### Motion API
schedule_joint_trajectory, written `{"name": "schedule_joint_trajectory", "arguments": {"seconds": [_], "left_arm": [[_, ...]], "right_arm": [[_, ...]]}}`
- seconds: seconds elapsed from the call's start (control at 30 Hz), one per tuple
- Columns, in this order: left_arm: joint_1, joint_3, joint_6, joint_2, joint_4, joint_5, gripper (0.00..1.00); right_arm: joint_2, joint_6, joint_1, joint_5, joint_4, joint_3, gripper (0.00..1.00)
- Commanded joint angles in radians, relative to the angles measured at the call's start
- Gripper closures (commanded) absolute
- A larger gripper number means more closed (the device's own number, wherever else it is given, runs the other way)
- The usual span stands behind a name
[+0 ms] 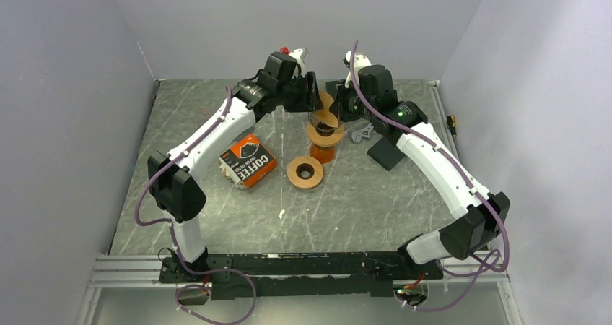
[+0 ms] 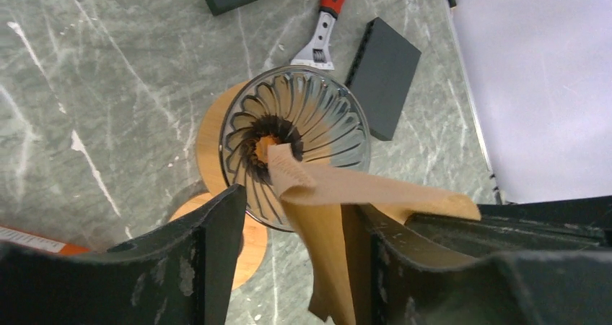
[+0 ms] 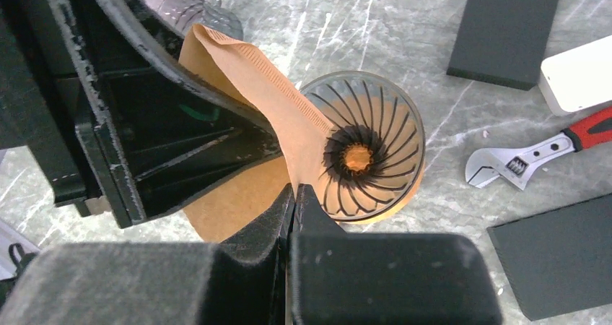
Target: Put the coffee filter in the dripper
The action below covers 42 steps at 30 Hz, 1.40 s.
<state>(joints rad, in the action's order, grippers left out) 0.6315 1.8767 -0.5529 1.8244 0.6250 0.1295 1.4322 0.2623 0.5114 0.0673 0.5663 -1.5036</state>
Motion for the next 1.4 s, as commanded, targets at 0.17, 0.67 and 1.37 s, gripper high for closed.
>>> {"name": "schedule_joint_trajectory", "arguments": {"seconds": [0.17,0.67,1.37], "left_arm": [[0.007,0.052,0.055,-0.004,0.039,-0.065,0.68],[0.007,0.079,0.036,0.03,-0.02,0.115,0.99],[0.005,0.086,0.091,0.011,0.071,0.041,0.99]], "right_arm": [[0.006,0.023,-0.008,-0.123,-0.013,-0.031,0.99],[0.056,0.014,-0.008,-0.072,-0.072,-0.04,0.54],[0.081,-0.049,-0.008,-0.26,0.005,-0.063,0.49]]}}
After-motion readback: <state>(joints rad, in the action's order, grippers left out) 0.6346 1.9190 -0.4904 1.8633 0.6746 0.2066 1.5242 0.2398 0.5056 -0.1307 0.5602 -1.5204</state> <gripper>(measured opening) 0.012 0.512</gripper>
